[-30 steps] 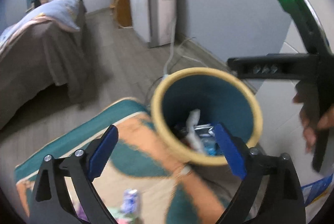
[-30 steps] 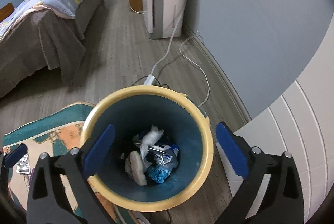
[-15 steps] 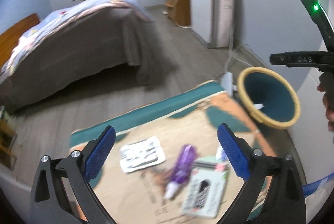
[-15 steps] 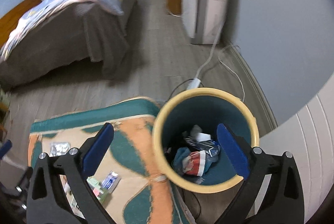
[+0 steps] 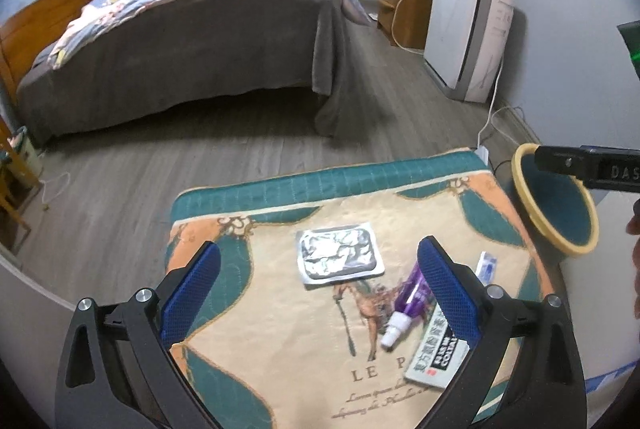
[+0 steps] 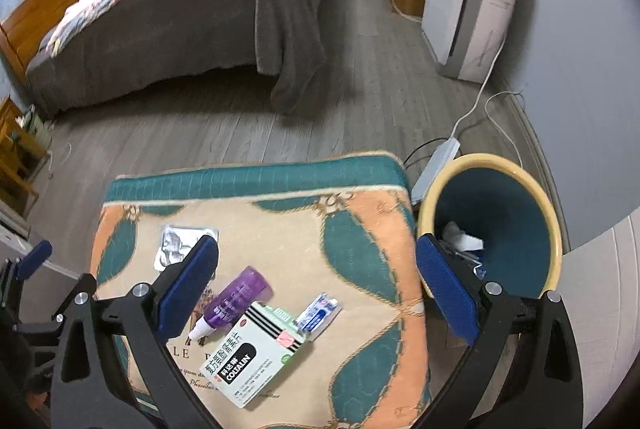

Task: Collect trash
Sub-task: 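Open both tools over the bin and move them back over the cushion, then grasp the purple spray bottle with the left tool while the right tool grasps the blue-and-white packet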

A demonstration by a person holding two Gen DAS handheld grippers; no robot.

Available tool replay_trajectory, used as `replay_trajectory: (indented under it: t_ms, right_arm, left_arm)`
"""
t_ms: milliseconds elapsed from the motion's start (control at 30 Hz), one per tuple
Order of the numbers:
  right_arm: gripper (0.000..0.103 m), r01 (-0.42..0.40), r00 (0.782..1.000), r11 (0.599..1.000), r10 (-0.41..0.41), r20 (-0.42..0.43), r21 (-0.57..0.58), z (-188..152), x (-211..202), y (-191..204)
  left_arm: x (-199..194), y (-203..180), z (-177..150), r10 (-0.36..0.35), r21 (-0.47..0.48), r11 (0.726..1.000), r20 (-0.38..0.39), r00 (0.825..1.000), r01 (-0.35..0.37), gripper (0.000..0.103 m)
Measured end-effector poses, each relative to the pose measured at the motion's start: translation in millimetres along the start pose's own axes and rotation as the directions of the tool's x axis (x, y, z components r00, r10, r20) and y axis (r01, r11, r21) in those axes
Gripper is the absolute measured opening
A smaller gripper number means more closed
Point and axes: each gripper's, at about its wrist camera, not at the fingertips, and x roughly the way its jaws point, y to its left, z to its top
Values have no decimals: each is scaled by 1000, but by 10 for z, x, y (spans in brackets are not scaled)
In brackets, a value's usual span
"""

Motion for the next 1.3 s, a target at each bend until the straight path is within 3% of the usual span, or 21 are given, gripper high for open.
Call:
replay_trajectory:
  t_ms: [367, 533, 700, 867, 1067, 1300]
  right_arm:
    - [97, 28, 988, 1000, -29, -150, -4, -196, 595, 86]
    - [97, 0, 982, 1000, 0, -190, 0, -256, 764, 167]
    - [97, 36, 973, 999, -31, -227, 19, -313, 932, 52]
    - [96, 71, 960, 992, -38, -279, 108, -412, 1094, -233]
    - [66, 49, 937, 981, 19, -349, 186, -581, 1251, -291]
    - [37, 28, 910, 988, 39, -412, 154, -705, 1458, -163]
  left_arm:
    - [206, 252, -59, 59, 15, 998, -55, 997, -59, 98]
    - [231, 365, -27, 77, 11, 997, -53, 996, -76, 98]
    - [363, 356, -76, 49, 21, 999, -97, 994, -47, 98]
    - [469, 221, -113, 27, 69, 997, -128, 991, -18, 98]
    - [531, 80, -93, -5, 79, 997, -148, 989, 17, 98]
    - [542, -20, -133, -5, 106, 994, -154, 988, 22, 98]
